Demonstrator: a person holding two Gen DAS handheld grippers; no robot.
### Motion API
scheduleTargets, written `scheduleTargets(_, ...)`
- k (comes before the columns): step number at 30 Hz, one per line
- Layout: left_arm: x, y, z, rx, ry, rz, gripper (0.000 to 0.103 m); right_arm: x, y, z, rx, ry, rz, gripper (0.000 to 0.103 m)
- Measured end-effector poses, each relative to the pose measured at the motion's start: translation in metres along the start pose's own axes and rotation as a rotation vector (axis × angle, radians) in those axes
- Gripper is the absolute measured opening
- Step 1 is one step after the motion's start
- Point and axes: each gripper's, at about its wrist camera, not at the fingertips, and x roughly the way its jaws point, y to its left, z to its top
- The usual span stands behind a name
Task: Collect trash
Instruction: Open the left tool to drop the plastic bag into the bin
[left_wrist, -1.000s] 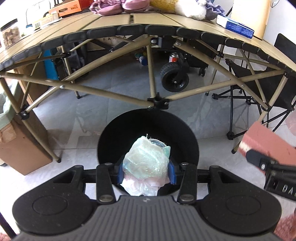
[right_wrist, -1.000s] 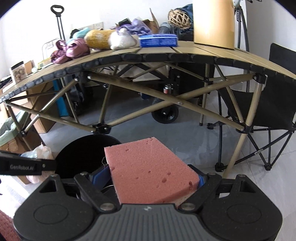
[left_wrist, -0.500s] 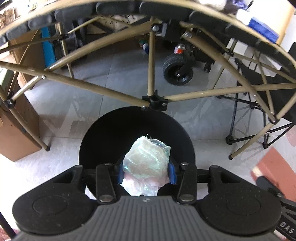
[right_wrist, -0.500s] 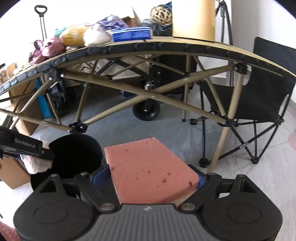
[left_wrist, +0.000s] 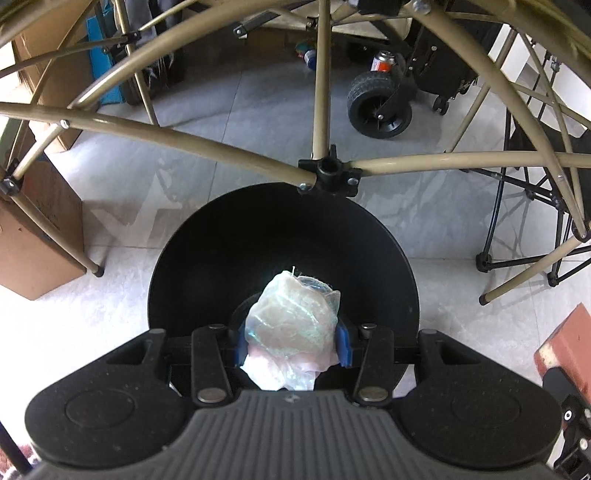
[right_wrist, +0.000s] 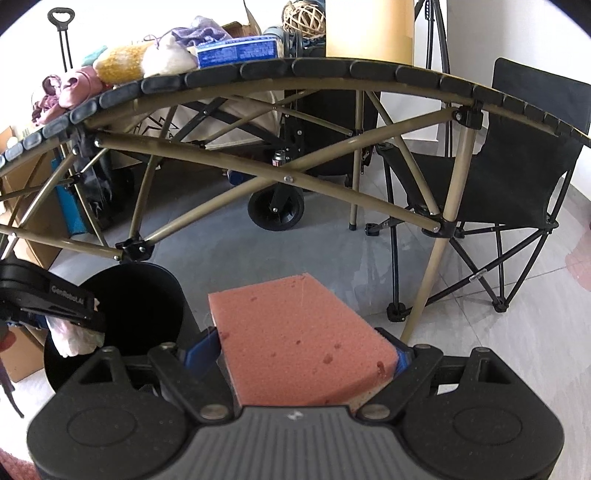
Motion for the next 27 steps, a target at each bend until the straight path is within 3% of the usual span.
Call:
scheduleTargets(7, 0.0032, -0.0029, 0.001, 0.005, 0.007, 0.001, 0.046, 0.0051, 0.0026, 0.0003, -0.001, 0.016, 0.008, 0.087)
scheduleTargets(8, 0.0028, -0.0032, 0.0009, 0.005, 0.005, 0.004, 0.05, 0.0051, 0.0031, 0.0004, -0.003, 0.015, 0.01, 0.087)
scheduleTargets(10, 0.0017, -0.0043, 0.0004, 0.003, -0.001, 0.002, 0.07, 0.0047, 0.0034, 0.0003, -0.005, 0.013, 0.01, 0.087)
scheduleTargets(12, 0.0001, -0.0052, 0.0004, 0.001, -0.01, -0.001, 0.103, 0.0049, 0.0023, 0.0001, -0.001, 0.014, 0.009, 0.087)
scheduleTargets(27, 0.0023, -0.0031, -0.0002, 0.01, 0.044, 0.028, 0.103, 0.0016, 0.0055, 0.0009, -0.006, 0.0, 0.015, 0.087)
